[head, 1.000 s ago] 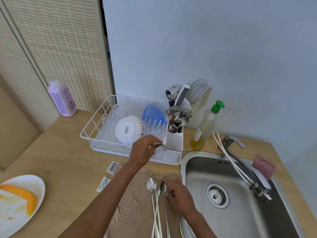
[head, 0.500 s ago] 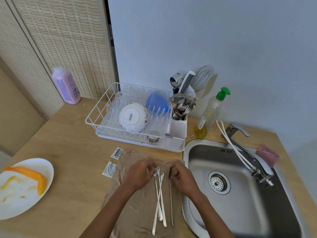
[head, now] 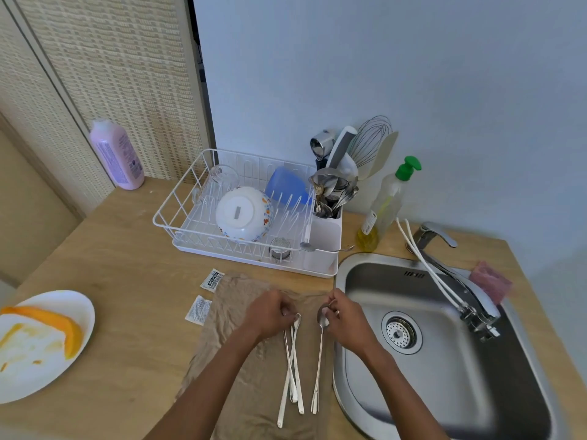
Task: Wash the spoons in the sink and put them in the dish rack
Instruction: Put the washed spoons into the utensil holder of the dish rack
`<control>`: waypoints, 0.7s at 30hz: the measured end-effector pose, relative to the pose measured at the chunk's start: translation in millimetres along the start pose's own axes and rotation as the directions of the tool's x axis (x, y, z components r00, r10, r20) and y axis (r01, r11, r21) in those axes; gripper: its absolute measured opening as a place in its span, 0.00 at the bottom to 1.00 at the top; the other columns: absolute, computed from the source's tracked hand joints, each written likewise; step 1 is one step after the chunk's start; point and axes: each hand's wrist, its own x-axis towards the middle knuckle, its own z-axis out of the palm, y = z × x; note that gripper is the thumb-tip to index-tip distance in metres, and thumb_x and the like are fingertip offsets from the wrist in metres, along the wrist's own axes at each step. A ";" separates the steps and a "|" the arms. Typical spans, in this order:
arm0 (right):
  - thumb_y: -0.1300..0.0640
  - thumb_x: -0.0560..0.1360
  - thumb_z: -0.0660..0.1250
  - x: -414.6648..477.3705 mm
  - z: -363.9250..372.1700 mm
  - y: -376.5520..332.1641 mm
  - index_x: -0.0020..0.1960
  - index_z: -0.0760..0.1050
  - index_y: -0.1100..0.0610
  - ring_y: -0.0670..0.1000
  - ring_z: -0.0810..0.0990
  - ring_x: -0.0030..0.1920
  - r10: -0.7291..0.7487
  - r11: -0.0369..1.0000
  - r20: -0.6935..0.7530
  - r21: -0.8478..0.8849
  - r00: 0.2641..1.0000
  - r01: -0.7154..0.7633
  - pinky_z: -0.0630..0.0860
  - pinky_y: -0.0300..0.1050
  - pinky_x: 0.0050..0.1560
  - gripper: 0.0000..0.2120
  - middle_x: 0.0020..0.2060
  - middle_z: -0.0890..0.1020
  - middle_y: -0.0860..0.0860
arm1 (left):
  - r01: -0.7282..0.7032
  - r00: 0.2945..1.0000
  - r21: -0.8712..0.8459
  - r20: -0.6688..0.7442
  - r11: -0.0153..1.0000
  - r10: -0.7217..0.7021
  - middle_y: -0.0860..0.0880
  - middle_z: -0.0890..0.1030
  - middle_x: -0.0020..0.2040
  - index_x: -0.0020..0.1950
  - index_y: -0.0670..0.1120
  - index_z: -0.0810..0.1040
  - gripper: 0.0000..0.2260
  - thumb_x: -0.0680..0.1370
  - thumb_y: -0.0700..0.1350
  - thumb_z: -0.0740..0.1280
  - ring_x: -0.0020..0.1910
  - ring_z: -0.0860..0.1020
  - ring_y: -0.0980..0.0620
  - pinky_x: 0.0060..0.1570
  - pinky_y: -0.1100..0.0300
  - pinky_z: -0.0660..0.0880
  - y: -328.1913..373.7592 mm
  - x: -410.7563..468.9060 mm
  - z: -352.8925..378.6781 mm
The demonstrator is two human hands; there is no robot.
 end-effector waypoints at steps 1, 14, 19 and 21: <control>0.60 0.78 0.65 -0.8 -3.0 -4.2 0.45 0.70 0.47 0.47 0.81 0.42 -0.010 1.000 -0.009 0.019 1.000 0.010 0.80 0.50 0.45 0.09 0.40 0.82 0.47 | 0.004 1.000 -0.044 -0.023 0.999 -0.005 0.56 0.80 0.34 0.39 0.52 0.84 0.02 0.71 0.49 0.74 0.35 0.78 0.59 0.39 0.60 0.76 0.2 0.3 -1.0; 0.63 0.78 0.66 -21.3 -37.4 -61.8 0.50 0.82 0.52 0.43 0.80 0.39 -0.266 0.961 -0.234 0.007 0.935 0.275 0.78 0.36 0.39 0.09 0.39 0.82 0.41 | -0.100 0.971 -0.378 -0.239 0.921 0.007 0.51 0.85 0.39 0.49 0.47 0.85 0.05 0.76 0.42 0.71 0.34 0.84 0.57 0.34 0.61 0.81 42.4 -24.3 -50.2; 0.63 0.78 0.67 -31.2 -38.6 -71.0 0.49 0.82 0.54 0.42 0.79 0.42 -0.368 0.927 -0.332 -0.052 0.869 0.372 0.74 0.30 0.40 0.07 0.42 0.83 0.44 | -0.156 0.923 -0.324 -0.383 0.933 0.021 0.58 0.85 0.43 0.49 0.50 0.87 0.06 0.75 0.43 0.72 0.36 0.82 0.62 0.39 0.63 0.81 51.7 -40.7 -62.3; 0.63 0.78 0.67 -34.4 -35.5 -71.1 0.50 0.82 0.54 0.43 0.80 0.43 -0.383 0.917 -0.367 -0.041 0.848 0.396 0.76 0.32 0.41 0.07 0.43 0.83 0.44 | -0.195 0.906 -0.317 -0.421 0.928 0.047 0.57 0.85 0.42 0.49 0.49 0.87 0.06 0.75 0.41 0.72 0.36 0.83 0.61 0.38 0.63 0.81 54.2 -46.8 -65.3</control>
